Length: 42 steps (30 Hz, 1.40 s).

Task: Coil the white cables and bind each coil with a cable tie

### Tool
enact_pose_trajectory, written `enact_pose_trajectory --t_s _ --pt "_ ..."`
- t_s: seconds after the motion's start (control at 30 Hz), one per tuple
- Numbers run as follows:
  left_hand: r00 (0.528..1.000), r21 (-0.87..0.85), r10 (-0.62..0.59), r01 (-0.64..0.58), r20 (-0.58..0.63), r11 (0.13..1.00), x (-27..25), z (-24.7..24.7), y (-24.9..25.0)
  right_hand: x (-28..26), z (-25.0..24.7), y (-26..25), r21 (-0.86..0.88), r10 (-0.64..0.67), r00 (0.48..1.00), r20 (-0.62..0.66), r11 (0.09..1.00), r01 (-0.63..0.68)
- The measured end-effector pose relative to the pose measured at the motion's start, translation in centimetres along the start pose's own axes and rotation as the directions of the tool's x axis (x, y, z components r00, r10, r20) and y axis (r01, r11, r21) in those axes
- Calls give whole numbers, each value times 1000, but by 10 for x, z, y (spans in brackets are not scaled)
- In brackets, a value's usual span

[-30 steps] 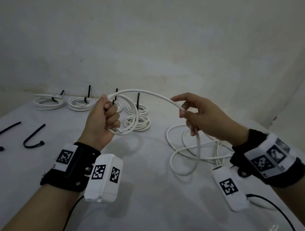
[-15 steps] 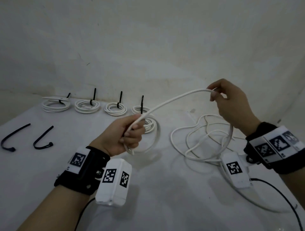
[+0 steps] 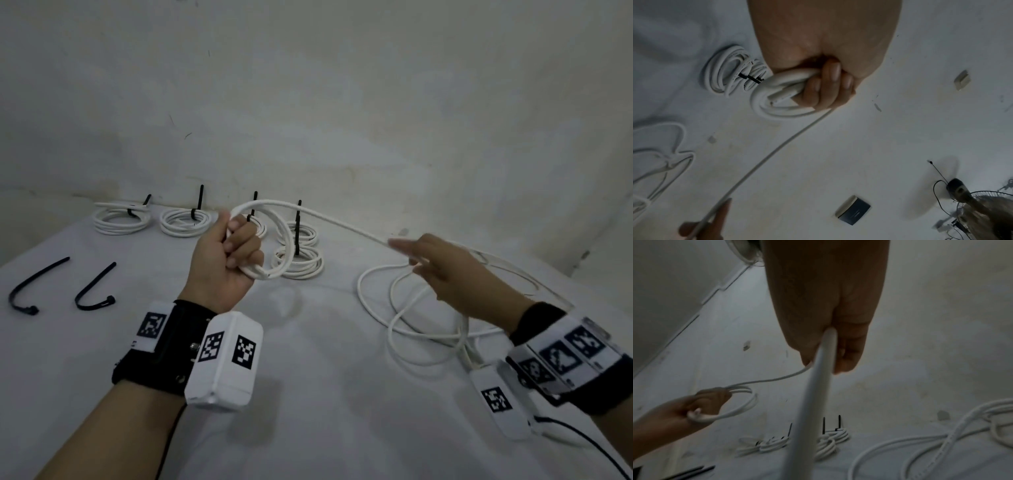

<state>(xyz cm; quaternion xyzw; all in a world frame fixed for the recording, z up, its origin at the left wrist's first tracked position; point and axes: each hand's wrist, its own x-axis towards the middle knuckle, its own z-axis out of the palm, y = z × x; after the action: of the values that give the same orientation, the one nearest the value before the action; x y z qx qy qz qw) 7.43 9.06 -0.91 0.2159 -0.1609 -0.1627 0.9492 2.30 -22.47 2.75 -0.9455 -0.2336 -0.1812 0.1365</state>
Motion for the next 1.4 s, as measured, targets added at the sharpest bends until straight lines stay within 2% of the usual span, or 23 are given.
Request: enact_pose_trajectory --t_s 0.07,0.1,0.17,0.23,0.33,0.47,0.57,0.67,0.8,0.9,1.0,1.2,1.27,1.4 --pt "987 42 124 -120 -102 992 -1 5 -1 -6 6 -6 -162 -113 988 101 978 129" --pt "983 42 141 -137 -120 990 0 6 -3 -7 8 -11 -265 -198 975 104 939 219" --pt "980 61 149 -142 -135 988 2 7 -7 -6 9 -29 -416 -393 912 116 815 404" --pt "980 89 148 -137 -135 987 2 10 -13 -3 11 -50 -411 -504 842 190 739 535" --pt "986 168 125 -106 -111 980 0 15 -22 2 16 -79 -288 -570 787 236 733 616" --pt "994 253 71 -48 -83 966 -4 27 -35 13 13 -111 -153 -598 783 172 769 621" --pt "999 310 -8 24 -53 950 -6 29 -44 22 11 -123 -60 -547 837 28 834 548" --pt "999 443 -35 48 -38 895 -8 30 -53 34 6 -122 8 -444 890 -104 894 448" --pt "996 520 -65 84 -55 850 -12 32 -58 48 6 -110 65 -357 918 -175 926 372" --pt "992 500 -117 120 -36 858 -14 33 -56 52 11 -100 102 -301 921 -249 937 334" --pt "983 400 -186 171 -3 900 -14 33 -56 54 17 -94 174 -240 921 -307 937 302" --pt "965 285 -255 230 54 931 -14 30 -49 59 33 -89 67 -284 835 -471 932 355" --pt "965 252 -258 237 55 939 -14 31 -46 62 36 -84 95 -292 844 -451 924 370" --pt "973 206 -227 213 48 955 -15 32 -42 60 40 -78 201 -292 928 -230 919 339"
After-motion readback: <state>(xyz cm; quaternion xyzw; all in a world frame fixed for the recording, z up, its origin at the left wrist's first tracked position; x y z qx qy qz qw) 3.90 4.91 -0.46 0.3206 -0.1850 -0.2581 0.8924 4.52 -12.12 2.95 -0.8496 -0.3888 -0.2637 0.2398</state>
